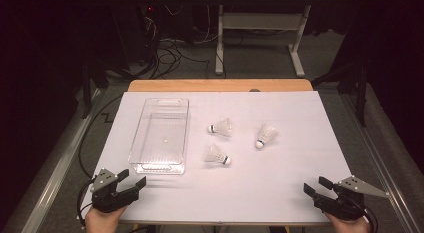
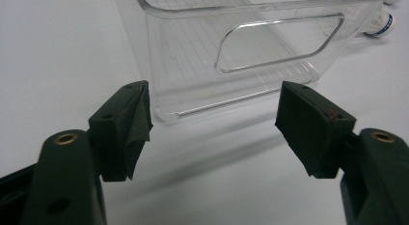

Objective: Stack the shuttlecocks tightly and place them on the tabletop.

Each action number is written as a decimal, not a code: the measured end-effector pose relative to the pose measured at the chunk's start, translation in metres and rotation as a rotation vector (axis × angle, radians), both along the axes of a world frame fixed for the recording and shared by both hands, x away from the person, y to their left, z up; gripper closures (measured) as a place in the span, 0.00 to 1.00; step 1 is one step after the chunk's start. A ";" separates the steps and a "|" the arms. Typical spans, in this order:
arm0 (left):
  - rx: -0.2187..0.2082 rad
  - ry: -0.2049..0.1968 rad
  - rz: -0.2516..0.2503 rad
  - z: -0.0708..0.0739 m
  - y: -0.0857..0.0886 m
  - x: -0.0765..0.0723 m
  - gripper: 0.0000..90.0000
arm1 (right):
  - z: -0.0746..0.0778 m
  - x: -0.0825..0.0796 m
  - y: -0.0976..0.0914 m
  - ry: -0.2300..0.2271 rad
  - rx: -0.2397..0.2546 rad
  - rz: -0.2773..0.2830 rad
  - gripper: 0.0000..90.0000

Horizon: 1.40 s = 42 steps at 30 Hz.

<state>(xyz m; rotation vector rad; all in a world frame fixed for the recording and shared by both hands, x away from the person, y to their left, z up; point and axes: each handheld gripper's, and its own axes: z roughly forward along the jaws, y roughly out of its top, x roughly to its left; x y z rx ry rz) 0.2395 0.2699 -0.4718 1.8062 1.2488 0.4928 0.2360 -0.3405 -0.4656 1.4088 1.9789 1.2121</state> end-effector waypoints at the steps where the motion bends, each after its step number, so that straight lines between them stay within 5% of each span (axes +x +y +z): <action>1: 0.000 -0.003 -0.001 0.000 0.000 0.000 0.33 | 0.000 -0.001 0.000 -0.001 0.005 -0.002 0.39; 20: 0.001 0.004 -0.013 -0.001 -0.001 -0.001 0.33 | 0.023 0.000 0.006 -0.077 0.042 0.040 0.41; 42: -0.006 0.002 -0.006 -0.001 0.000 -0.002 0.33 | 0.031 0.022 0.029 -0.075 0.051 0.111 0.38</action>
